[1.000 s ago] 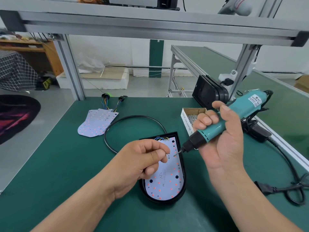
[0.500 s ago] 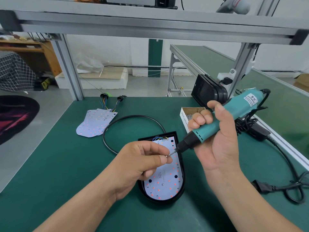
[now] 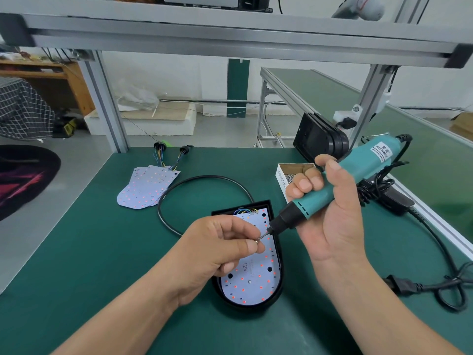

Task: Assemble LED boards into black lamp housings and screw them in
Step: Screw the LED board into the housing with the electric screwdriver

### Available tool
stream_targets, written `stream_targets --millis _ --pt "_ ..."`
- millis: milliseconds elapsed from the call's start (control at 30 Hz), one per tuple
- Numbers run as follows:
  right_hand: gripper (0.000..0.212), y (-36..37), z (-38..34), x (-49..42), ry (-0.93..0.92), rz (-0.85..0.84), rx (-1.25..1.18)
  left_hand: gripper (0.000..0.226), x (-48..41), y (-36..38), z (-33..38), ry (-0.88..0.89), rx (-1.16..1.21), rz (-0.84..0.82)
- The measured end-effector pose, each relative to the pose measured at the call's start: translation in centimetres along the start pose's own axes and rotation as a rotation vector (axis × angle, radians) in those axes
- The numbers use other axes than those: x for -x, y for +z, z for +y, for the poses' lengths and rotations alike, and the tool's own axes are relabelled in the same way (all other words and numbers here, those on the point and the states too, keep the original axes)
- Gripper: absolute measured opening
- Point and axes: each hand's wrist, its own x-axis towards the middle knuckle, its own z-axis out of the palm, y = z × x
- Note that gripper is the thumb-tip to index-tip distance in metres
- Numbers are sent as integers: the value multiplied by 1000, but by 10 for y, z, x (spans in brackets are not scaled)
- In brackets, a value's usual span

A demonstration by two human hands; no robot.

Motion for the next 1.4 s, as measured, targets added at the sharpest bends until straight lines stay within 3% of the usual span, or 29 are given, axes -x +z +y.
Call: stream_targets --millis 500,833,900,1000,1133,1233,1400 --pt "5 -3 6 -2 4 -4 64 17 -1 6 -3 105 -101 116" --pt "11 -8 3 -8 10 108 -26 19 -4 8 -5 126 -109 150" --pt "11 -11 0 -10 -4 135 -49 20 -6 4 -7 174 -231 260" --pt "8 -15 -7 -16 -45 164 -66 16 -9 -5 -9 291 -655 400" --pt "8 -23 -10 -25 -85 226 -35 31 -6 1 -8 439 -1158 258" --pt "8 -28 -9 -31 -111 251 11 47 -4 12 -7 381 -1425 142" --pt "11 -35 -5 -37 -139 233 102 47 -7 27 -1 323 -1681 75"
